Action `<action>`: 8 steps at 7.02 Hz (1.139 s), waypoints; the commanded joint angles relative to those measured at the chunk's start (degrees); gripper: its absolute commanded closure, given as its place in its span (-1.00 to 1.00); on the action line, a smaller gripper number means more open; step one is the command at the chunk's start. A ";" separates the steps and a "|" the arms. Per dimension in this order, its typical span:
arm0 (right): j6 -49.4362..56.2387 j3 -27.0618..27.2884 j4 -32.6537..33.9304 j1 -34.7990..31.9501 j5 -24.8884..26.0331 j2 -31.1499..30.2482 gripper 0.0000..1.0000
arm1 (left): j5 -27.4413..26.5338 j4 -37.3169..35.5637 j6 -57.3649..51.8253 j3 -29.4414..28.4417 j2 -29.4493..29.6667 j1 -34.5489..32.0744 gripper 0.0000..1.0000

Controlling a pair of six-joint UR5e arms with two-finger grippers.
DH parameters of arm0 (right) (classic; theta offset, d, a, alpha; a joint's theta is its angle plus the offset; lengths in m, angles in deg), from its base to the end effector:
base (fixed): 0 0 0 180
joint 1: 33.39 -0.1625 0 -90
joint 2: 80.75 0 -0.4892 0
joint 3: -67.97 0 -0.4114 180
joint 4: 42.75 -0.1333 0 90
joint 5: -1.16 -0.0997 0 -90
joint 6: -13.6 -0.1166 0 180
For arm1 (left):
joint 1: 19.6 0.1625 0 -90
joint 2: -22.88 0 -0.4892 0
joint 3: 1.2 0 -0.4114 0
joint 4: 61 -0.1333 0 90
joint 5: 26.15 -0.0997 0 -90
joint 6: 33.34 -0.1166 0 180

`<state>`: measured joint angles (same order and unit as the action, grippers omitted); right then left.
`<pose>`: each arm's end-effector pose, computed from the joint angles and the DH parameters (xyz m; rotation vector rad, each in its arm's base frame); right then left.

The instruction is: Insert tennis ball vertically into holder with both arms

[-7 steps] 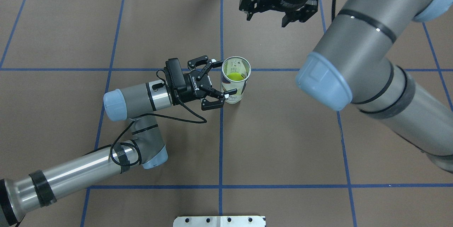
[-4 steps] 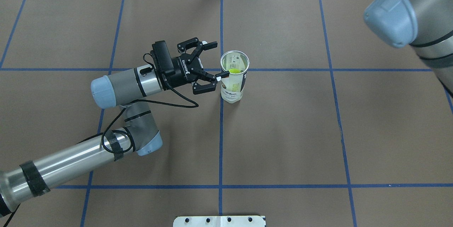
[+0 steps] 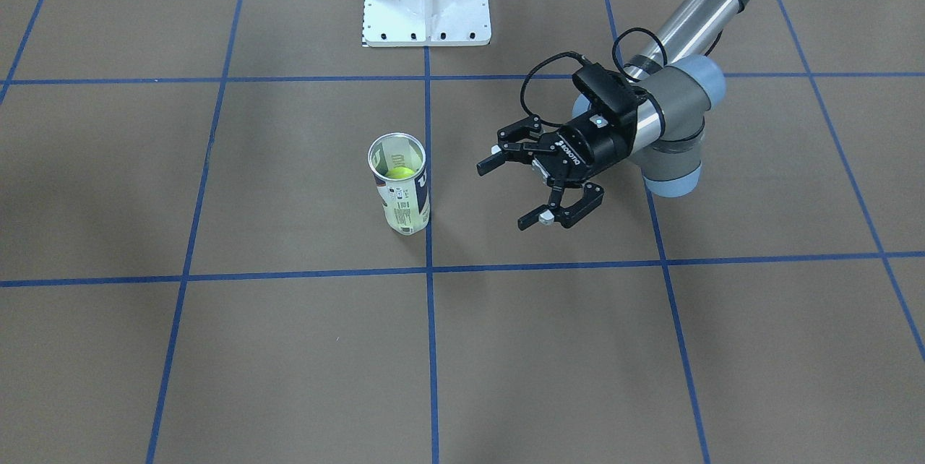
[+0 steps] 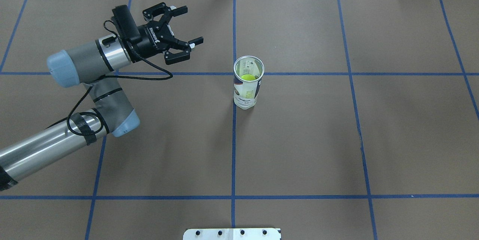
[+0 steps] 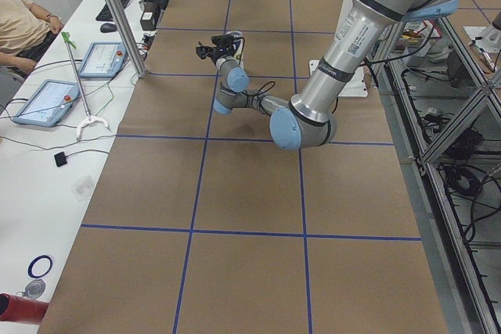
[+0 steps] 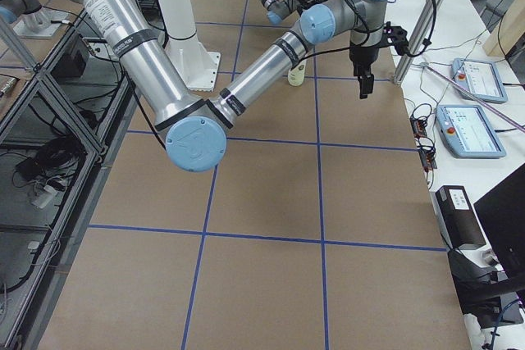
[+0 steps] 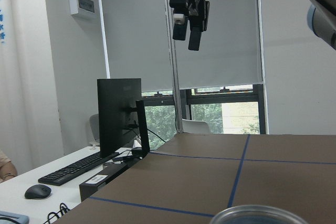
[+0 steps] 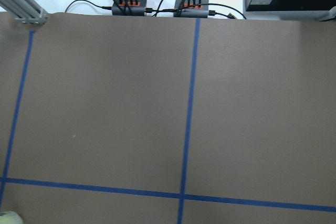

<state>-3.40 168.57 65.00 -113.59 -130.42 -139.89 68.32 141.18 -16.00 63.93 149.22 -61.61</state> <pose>-0.0616 -0.6851 0.3498 0.2187 -0.7865 -0.0315 0.4627 -0.5839 0.3273 1.8122 1.2160 0.3910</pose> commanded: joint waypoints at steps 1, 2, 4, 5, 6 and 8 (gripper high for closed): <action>13.42 -3.47 -0.26 -5.99 -0.17 -4.38 -0.98 | 5.50 -5.87 -0.03 2.88 -4.24 -7.61 -0.98; 20.01 -4.62 -0.26 -8.72 -0.17 -7.01 -0.98 | 13.21 -13.22 -0.03 6.64 -7.39 -14.09 -0.98; 30.49 -6.64 -0.26 -13.21 -0.08 -12.46 -0.98 | 28.33 -25.99 -0.29 9.66 -10.75 -25.80 -0.98; 33.58 -7.00 -0.26 -15.32 -0.08 -14.93 -0.98 | 35.19 -31.96 -0.99 9.75 -11.55 -31.59 -0.98; 33.79 -7.00 -0.35 -16.47 0.01 -17.04 -0.98 | 44.13 -40.89 -1.78 10.36 -11.47 -37.48 -0.98; 33.88 -6.91 -0.35 -18.06 0.01 -18.81 -0.98 | 46.16 -50.98 -6.52 13.17 -13.12 -42.96 -0.98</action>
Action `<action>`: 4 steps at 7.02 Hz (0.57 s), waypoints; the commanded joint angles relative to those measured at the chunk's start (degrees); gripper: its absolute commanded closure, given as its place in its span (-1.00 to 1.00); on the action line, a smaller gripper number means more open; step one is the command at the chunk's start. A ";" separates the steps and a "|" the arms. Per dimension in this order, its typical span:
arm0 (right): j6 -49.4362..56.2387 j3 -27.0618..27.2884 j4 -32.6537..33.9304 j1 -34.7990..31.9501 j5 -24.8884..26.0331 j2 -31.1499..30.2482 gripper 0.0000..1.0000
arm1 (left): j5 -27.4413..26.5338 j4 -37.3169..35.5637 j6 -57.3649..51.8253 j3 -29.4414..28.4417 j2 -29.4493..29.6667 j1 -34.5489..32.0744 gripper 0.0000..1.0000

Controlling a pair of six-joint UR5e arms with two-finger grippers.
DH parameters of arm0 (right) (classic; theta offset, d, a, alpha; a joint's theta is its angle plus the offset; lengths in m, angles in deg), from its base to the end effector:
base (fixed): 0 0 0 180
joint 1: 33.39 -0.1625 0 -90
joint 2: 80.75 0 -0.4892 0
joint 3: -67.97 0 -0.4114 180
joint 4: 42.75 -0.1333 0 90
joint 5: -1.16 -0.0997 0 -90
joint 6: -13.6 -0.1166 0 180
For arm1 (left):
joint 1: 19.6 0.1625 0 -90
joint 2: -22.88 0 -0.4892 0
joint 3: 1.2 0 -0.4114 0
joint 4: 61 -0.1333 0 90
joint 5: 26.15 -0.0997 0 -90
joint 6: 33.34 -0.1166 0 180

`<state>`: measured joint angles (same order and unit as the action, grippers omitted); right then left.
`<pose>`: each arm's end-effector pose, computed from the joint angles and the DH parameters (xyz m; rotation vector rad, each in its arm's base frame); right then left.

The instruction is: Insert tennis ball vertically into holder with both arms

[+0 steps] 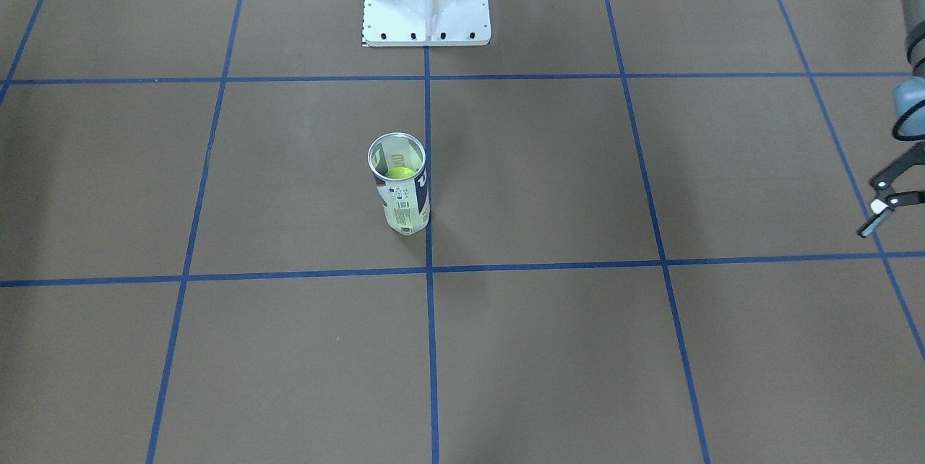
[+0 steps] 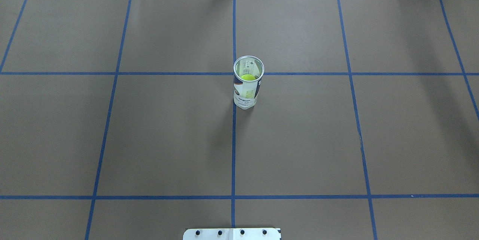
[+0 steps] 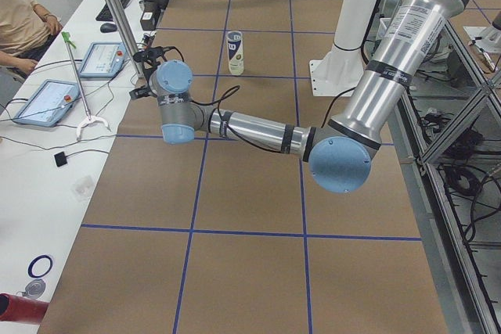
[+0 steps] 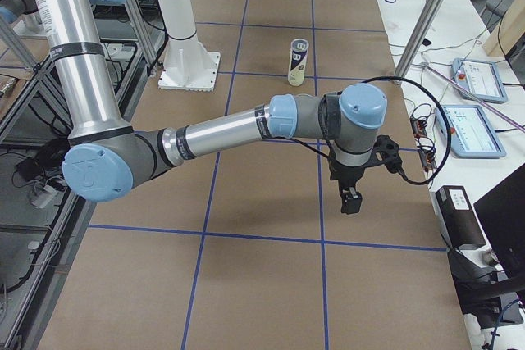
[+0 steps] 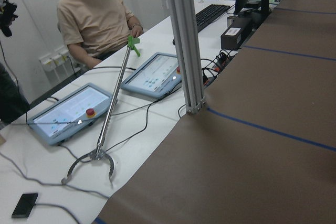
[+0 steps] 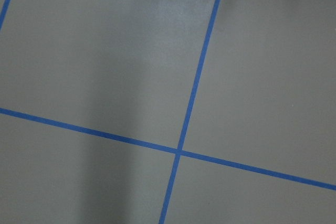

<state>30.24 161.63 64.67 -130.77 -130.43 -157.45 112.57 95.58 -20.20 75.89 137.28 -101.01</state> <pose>0.1332 -0.5929 0.6066 0.1437 -0.7123 -0.1515 0.0596 -0.7001 0.4444 1.1131 0.9355 0.5122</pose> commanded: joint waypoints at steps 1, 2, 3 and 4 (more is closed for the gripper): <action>0.24 0.03 -0.10 -0.89 0.01 -1.51 -0.98 | 1.38 -8.19 -8.51 1.22 -3.46 -5.24 -0.98; 0.24 -0.05 -0.02 -0.89 0.10 -1.69 -0.98 | 0.59 -14.57 -17.19 1.22 -3.75 -7.00 -0.98; 0.24 0.03 -0.10 -0.97 0.10 -2.13 -0.98 | -4.55 -19.68 -25.97 1.48 -3.92 -7.71 -0.98; 0.24 0.03 -0.10 -0.89 0.10 -2.31 -0.98 | -10.17 -22.43 -31.02 1.57 -4.62 -7.54 -0.98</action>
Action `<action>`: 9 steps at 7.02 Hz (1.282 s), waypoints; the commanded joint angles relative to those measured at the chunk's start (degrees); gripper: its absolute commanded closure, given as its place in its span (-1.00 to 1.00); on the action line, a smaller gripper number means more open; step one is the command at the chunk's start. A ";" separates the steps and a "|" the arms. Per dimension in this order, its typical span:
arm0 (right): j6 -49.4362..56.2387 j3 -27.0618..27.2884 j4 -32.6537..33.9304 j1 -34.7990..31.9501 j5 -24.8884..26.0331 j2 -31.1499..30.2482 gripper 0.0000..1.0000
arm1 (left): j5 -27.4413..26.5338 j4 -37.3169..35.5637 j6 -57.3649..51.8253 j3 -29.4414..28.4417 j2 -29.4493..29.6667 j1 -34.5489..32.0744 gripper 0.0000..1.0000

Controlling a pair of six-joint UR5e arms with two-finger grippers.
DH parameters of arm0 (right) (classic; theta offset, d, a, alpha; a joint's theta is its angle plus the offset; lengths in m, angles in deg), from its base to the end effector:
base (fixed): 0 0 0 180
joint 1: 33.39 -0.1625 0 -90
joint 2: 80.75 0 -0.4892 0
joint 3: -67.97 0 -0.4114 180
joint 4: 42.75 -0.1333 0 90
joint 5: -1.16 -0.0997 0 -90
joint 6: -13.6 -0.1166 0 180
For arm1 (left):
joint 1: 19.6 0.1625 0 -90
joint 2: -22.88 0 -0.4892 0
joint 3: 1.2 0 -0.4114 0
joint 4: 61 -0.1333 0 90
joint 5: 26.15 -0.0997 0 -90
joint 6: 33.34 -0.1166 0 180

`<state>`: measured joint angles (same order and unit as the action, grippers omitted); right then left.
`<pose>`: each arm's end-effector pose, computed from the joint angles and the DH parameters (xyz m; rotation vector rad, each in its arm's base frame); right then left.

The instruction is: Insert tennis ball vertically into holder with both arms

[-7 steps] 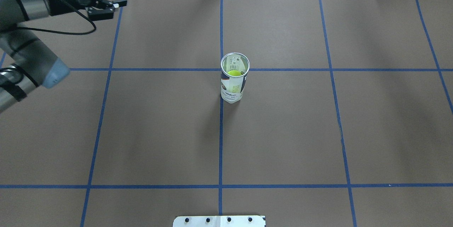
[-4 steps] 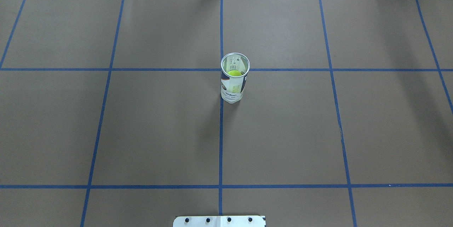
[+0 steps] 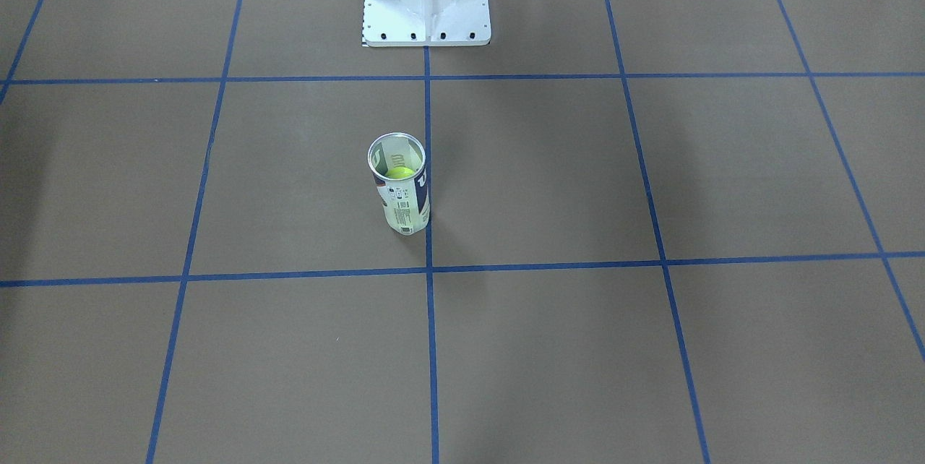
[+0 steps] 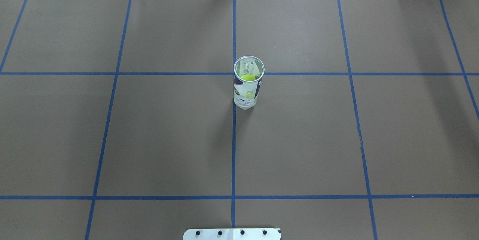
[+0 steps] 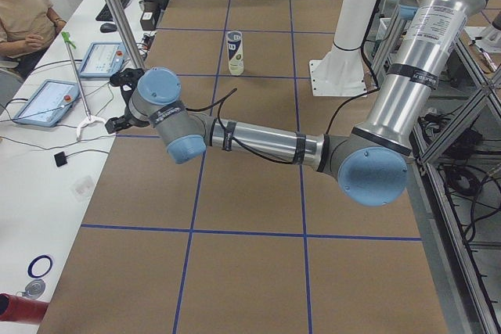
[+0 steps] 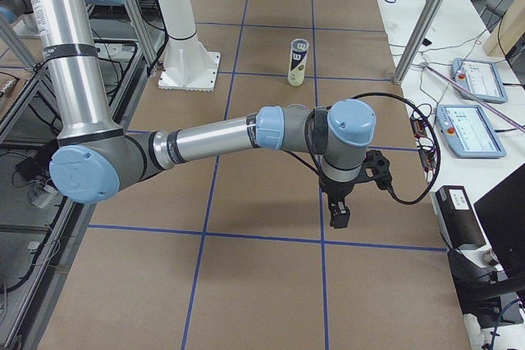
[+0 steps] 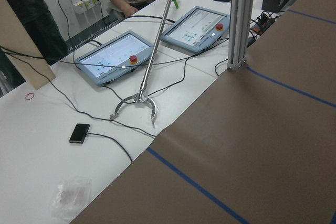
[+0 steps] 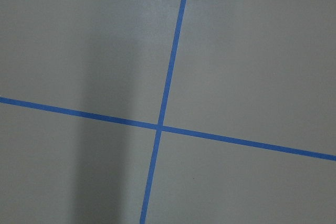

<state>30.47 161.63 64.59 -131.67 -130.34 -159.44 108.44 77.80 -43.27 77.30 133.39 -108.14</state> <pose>0.1403 -0.5752 0.6273 0.1192 -0.7160 -0.1283 -0.0336 -0.7022 0.5161 1.0138 0.6425 0.5664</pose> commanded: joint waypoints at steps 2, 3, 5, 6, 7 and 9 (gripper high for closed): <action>-0.08 0.20 -0.03 -0.07 0.01 -0.94 -0.98 | -8.62 -17.78 -14.47 2.52 -0.73 -0.41 -0.98; -0.08 0.20 -0.03 0.01 0.01 -0.94 -0.98 | -11.51 -29.34 -14.93 7.50 -0.73 0.29 -0.98; -0.17 0.38 -0.03 0.01 0.10 -1.55 -0.98 | -13.48 -57.61 -14.42 19.88 -0.91 0.21 -0.99; -0.08 0.21 -0.03 0.01 0.10 -1.64 -0.98 | -13.21 -67.33 -12.58 24.55 -1.00 -0.22 -0.99; -0.08 0.20 -0.03 -0.07 0.01 -1.73 -0.98 | -13.47 -67.95 -12.13 25.73 -3.43 -0.32 -0.99; 0.00 0.55 -0.03 0.01 0.10 -3.13 -0.98 | -12.86 -67.69 -11.69 26.63 -11.17 -0.58 -0.99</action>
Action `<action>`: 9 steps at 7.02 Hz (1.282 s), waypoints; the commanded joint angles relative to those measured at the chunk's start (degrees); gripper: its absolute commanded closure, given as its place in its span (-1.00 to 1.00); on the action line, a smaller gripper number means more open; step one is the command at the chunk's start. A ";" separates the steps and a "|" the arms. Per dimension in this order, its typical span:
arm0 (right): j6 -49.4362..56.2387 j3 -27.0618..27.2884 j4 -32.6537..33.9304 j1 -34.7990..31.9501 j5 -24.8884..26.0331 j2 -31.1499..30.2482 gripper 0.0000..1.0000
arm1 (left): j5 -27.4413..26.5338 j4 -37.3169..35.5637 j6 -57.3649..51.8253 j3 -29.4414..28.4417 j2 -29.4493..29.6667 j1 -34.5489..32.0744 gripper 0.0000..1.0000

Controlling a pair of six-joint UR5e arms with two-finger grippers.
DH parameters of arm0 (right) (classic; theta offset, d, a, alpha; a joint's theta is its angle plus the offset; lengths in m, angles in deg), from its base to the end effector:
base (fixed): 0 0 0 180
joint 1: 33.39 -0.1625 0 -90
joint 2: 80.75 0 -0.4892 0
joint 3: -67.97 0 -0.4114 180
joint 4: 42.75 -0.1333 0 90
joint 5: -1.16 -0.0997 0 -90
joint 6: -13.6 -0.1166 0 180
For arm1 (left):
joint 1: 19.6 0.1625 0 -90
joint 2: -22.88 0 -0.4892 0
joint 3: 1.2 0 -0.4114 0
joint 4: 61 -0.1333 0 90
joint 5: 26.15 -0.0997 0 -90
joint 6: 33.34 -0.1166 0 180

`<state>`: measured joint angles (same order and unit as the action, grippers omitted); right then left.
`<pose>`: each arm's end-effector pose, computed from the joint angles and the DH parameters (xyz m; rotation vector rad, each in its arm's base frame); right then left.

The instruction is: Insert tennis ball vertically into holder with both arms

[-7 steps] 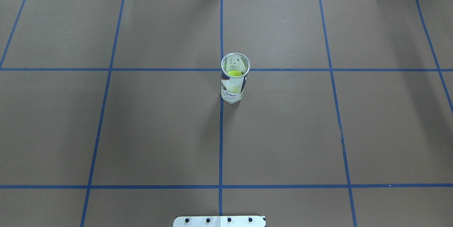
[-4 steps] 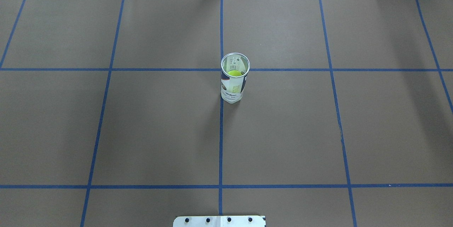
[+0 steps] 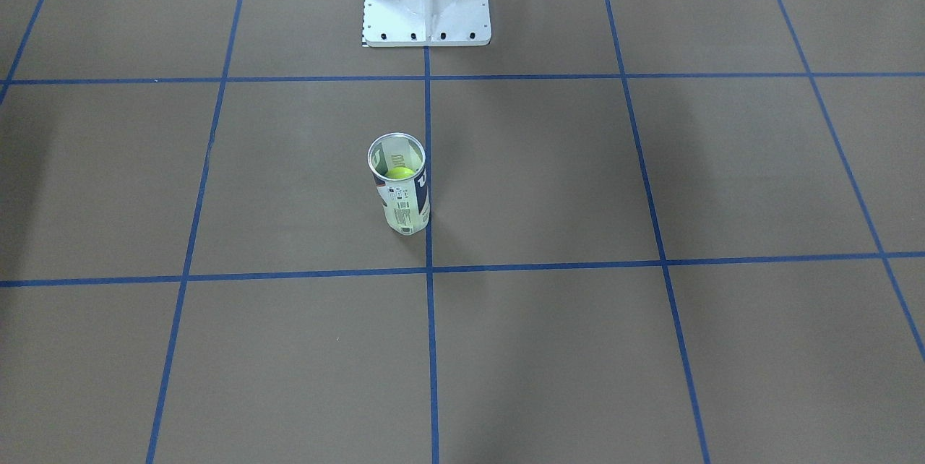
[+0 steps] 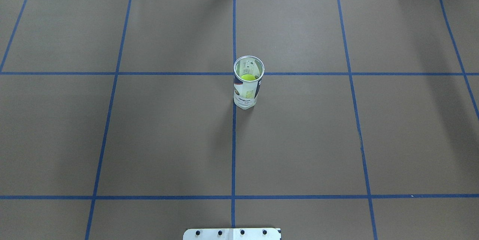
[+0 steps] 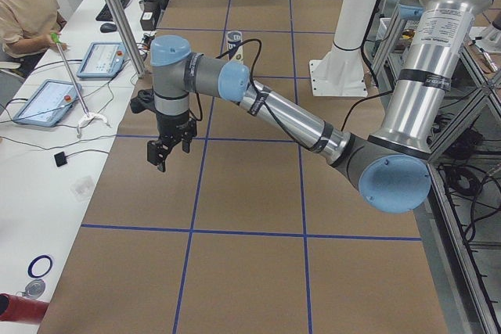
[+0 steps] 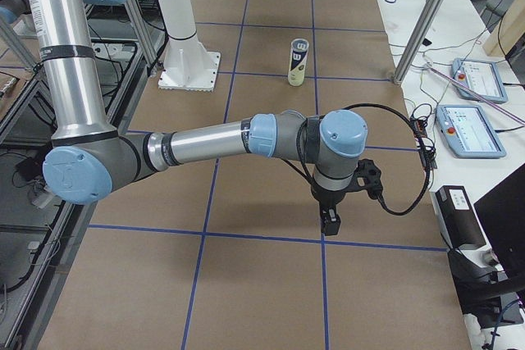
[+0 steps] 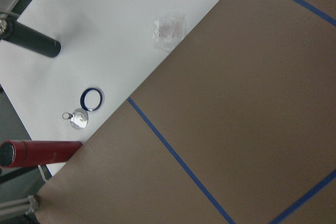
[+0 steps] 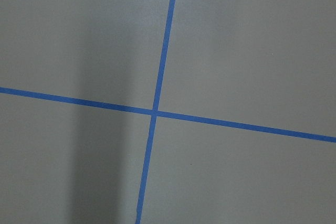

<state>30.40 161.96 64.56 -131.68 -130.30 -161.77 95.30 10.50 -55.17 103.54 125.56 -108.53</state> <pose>0.1377 -0.5560 0.6480 0.0865 -0.7221 -0.1145 -0.0615 -0.5877 0.5331 0.2499 0.5156 0.4315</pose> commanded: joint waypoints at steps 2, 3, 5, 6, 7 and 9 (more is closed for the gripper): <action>0.07 0.23 0.00 0.02 0.41 -2.03 -0.98 | 1.77 -1.18 3.34 -0.57 -6.35 -0.10 -0.99; 0.07 0.23 0.00 0.02 0.41 -2.56 -0.98 | 6.30 -0.92 10.42 -0.15 -8.27 -0.36 -0.99; 0.07 0.31 0.00 0.02 0.41 -4.22 -0.98 | 11.87 0.22 10.67 1.34 -13.80 -5.44 -0.99; 0.07 0.40 0.00 0.02 0.41 -5.10 -0.98 | 12.23 3.97 10.84 3.70 -18.52 -5.90 -0.99; 0.07 0.40 0.00 0.02 0.41 -5.46 -0.98 | 12.23 7.57 11.19 3.98 -21.35 -5.99 -0.99; 0.07 0.40 0.00 0.02 0.41 -5.55 -0.98 | 12.23 8.31 11.45 3.81 -21.47 -5.90 -0.99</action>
<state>30.47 162.36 64.56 -131.65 -129.89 -167.20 107.46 17.96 -43.89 107.31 104.56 -114.40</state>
